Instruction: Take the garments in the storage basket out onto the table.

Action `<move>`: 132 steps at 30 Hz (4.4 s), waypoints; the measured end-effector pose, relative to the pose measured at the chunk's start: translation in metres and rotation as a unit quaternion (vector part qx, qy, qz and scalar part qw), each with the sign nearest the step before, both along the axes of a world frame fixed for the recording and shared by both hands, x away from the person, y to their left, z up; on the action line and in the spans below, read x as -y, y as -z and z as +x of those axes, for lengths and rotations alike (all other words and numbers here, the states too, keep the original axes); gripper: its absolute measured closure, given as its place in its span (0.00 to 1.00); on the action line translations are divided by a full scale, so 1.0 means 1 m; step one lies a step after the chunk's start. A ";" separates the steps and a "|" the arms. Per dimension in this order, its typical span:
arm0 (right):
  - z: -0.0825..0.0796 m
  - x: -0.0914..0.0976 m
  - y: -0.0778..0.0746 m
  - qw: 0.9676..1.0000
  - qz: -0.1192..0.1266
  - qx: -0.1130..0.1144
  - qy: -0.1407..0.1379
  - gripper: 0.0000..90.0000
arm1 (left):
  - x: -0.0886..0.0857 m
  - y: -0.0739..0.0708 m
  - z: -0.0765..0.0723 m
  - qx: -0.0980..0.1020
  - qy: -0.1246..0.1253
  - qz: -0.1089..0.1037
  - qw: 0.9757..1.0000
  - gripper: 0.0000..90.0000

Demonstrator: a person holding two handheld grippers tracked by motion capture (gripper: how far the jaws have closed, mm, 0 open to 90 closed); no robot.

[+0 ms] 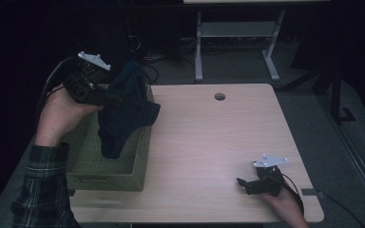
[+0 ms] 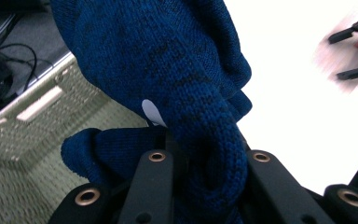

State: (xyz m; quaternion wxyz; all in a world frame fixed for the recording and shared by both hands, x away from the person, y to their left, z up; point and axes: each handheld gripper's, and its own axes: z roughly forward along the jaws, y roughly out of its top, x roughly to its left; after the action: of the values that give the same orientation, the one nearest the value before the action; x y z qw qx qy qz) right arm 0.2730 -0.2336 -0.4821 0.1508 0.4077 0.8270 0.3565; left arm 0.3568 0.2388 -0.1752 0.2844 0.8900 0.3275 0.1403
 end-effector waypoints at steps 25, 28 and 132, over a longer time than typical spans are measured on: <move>0.000 0.000 0.000 1.000 0.001 -0.001 0.001 0.07 | 0.082 0.002 0.016 -0.036 0.105 -0.002 0.994 0.88; 0.000 0.000 0.000 1.000 0.001 -0.001 0.001 0.07 | 0.088 0.003 0.018 -0.042 0.113 -0.002 0.993 0.88; 0.000 0.000 0.000 1.000 0.003 0.001 0.001 0.07 | 0.234 0.219 0.063 -0.141 0.136 0.022 0.980 0.43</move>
State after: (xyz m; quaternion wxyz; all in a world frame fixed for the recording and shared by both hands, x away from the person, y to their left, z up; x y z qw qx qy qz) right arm 0.2728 -0.2333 -0.4823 0.1507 0.4088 0.8256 0.3586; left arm 0.4196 0.0049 -0.3940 0.2317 0.9433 0.2369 -0.0195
